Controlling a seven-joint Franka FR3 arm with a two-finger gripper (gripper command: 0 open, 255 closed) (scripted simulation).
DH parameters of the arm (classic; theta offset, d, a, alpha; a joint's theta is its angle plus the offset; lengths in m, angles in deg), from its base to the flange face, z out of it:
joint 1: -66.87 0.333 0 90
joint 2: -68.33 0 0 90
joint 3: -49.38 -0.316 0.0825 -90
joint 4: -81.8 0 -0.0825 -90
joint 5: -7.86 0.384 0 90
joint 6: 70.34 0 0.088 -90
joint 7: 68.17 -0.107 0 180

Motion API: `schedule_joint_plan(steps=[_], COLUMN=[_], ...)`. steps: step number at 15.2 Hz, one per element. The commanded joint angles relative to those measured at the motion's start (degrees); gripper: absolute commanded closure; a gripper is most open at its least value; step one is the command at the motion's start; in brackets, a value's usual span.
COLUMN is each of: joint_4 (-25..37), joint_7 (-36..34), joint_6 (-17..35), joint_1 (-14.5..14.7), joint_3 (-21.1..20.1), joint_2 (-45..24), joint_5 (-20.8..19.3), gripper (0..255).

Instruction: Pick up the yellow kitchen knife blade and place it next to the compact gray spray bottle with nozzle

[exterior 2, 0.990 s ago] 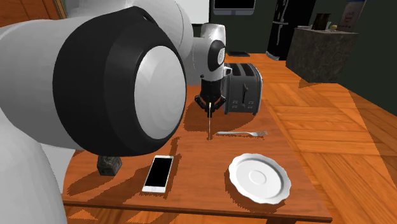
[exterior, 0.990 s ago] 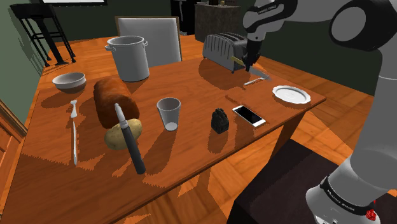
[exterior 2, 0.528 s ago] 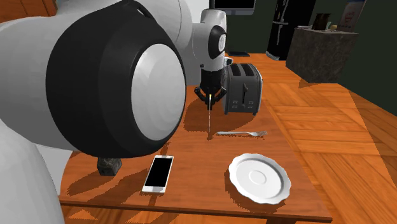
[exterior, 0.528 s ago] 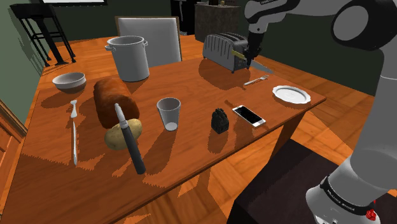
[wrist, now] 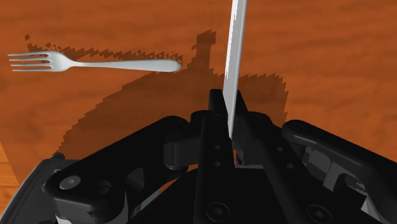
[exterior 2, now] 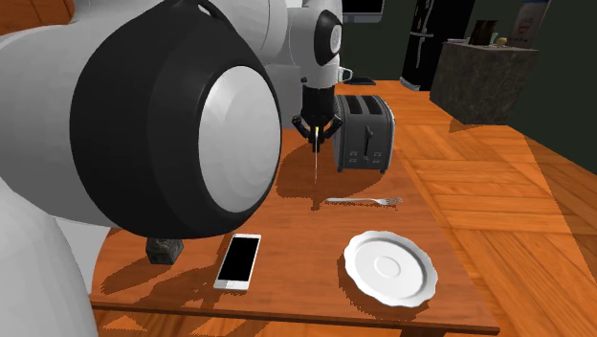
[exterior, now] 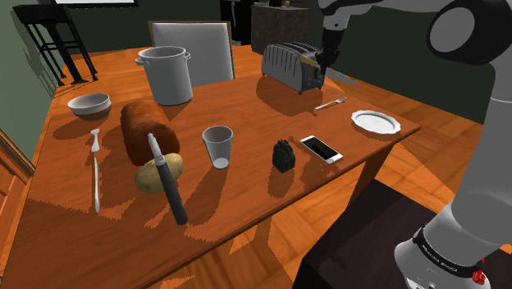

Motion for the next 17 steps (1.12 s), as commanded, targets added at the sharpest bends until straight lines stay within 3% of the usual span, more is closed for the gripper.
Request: schedule_joint_plan(steps=[1, 17], joint_4=[1.99, 22.86], joint_7=[0.02, -0.02], joint_6=[-1.74, -17.26], joint_1=[-0.16, -2.25], joint_3=[0.03, 0.06], joint_2=[-0.28, -5.67], joint_5=[0.06, 1.37], gripper=[255, 255])
